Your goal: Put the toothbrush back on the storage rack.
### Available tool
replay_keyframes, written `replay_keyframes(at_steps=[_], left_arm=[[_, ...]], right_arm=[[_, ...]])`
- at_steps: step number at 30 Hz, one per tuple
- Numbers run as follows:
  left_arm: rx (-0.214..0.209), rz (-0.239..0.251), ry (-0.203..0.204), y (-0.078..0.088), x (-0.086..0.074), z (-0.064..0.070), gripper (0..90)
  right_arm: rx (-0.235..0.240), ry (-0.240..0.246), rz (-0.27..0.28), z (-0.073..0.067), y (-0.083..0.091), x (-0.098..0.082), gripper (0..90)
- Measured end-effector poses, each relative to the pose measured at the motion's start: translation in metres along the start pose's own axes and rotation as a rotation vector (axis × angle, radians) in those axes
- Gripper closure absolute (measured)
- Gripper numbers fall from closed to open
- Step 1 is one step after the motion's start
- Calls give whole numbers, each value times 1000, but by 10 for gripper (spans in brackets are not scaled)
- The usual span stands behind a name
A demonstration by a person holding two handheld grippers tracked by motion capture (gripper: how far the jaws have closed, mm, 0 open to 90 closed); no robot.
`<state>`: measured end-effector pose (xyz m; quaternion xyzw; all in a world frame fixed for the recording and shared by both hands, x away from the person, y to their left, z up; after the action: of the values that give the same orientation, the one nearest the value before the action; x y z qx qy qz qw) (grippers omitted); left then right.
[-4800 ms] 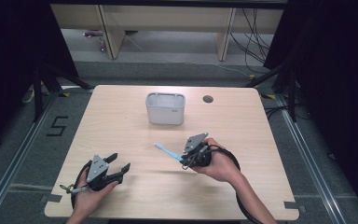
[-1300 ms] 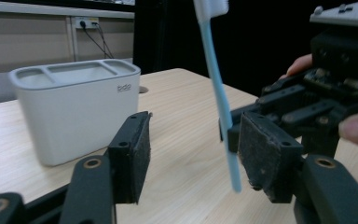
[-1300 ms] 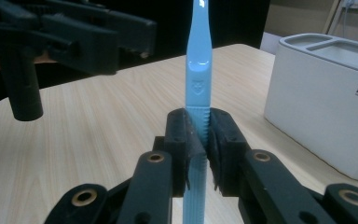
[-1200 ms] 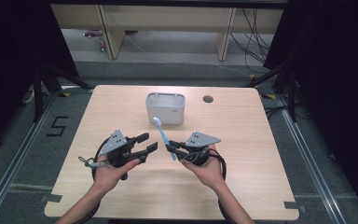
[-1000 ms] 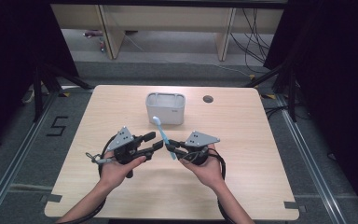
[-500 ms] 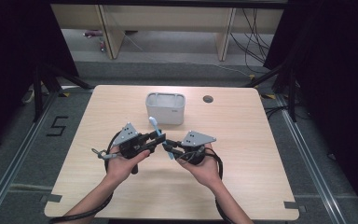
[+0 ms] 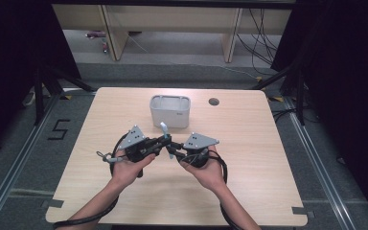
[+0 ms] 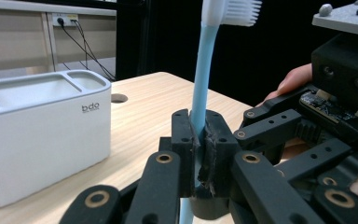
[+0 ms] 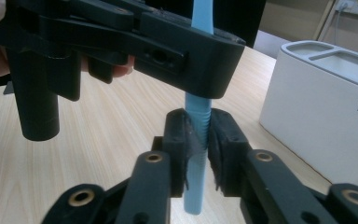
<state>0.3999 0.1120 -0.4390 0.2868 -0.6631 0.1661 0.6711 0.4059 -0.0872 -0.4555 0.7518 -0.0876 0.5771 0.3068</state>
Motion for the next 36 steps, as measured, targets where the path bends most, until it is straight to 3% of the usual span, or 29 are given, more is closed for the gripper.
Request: replay_keyframes(at_steps=[3, 5, 6, 8, 13, 14, 22, 26, 27, 34, 36], left_arm=[[16, 3, -5, 2, 3, -3, 838], [30, 5, -8, 3, 4, -6, 838], [35, 6, -11, 4, 5, -7, 838], [45, 11, -14, 5, 6, -9, 838], [76, 12, -39, 9, 8, -16, 838], [85, 9, -38, 11, 9, -18, 837], [115, 11, -39, 16, 11, -29, 837], [135, 17, -38, 18, 12, -34, 838], [139, 21, -43, 18, 13, -35, 837], [162, 27, -46, 20, 16, -42, 838], [167, 32, -43, 21, 18, -44, 838]], right_arm=[[-10, -1, -15, 0, 1, -1, 674], [-18, -29, -37, 0, 3, -3, 648], [-27, -13, -28, 2, 5, -3, 640], [-25, -37, -50, 3, 8, -6, 627], [-45, -30, -52, 8, 17, -8, 603], [-47, -49, -59, 8, 19, -9, 600], [-82, -32, -33, 15, 30, -11, 592], [-97, -58, -44, 16, 35, -13, 590], [-99, -44, -46, 18, 36, -13, 590], [-88, -72, -54, 20, 41, -18, 591], [-113, -45, -38, 22, 43, -18, 591]])
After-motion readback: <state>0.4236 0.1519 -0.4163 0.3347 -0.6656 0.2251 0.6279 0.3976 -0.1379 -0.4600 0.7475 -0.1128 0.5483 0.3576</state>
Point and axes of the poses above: each handheld gripper's, and its own axes: y roughly backward along the jaws, x roughly out of its top, z roughly to its right, the point moved 1 cm from there along -y, roughly forward along the jaws, and after that the axes turned 11 degrees about -y, right-handed, at the moved point
